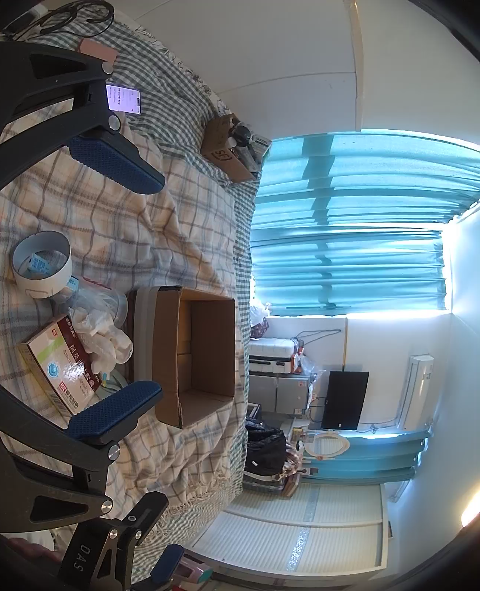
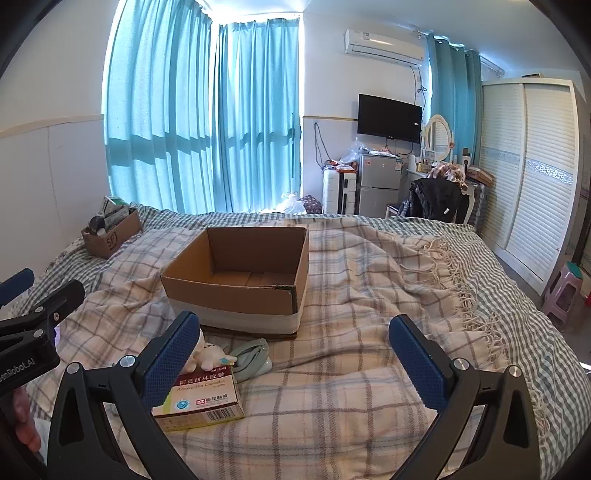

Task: Organize objects
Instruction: 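Move the left gripper toward the white tape roll on the blanket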

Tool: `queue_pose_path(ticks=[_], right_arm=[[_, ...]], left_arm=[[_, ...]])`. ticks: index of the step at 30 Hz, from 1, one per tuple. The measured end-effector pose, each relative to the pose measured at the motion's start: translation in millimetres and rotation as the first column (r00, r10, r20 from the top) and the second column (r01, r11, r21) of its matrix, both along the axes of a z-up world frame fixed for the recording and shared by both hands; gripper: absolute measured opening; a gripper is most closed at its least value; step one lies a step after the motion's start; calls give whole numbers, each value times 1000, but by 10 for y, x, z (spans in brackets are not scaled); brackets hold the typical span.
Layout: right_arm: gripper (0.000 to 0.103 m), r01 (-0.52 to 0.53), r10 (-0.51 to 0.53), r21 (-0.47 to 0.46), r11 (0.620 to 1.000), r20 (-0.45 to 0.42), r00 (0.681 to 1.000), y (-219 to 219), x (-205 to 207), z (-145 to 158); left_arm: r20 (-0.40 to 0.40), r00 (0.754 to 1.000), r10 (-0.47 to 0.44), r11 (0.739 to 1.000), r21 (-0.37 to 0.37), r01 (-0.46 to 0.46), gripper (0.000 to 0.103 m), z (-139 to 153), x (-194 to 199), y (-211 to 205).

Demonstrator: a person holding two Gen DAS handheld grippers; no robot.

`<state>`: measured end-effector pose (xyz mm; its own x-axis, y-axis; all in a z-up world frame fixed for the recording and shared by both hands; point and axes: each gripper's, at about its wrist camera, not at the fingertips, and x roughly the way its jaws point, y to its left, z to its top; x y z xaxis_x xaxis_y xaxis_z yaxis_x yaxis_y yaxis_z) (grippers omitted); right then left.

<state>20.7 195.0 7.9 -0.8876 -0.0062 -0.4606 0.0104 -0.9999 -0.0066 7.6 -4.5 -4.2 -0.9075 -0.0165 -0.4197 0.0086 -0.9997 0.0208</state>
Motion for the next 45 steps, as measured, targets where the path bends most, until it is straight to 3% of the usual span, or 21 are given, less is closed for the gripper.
queue_pose_path(ticks=[24, 45], right_arm=[[103, -5, 5, 8, 1000, 22, 1000, 54, 13, -40], [103, -54, 53, 30, 998, 26, 998, -133, 62, -27]], left_arm=[[17, 999, -31, 999, 18, 31, 103, 25, -2, -1], [29, 1000, 12, 1000, 25, -13, 103, 12, 31, -270]])
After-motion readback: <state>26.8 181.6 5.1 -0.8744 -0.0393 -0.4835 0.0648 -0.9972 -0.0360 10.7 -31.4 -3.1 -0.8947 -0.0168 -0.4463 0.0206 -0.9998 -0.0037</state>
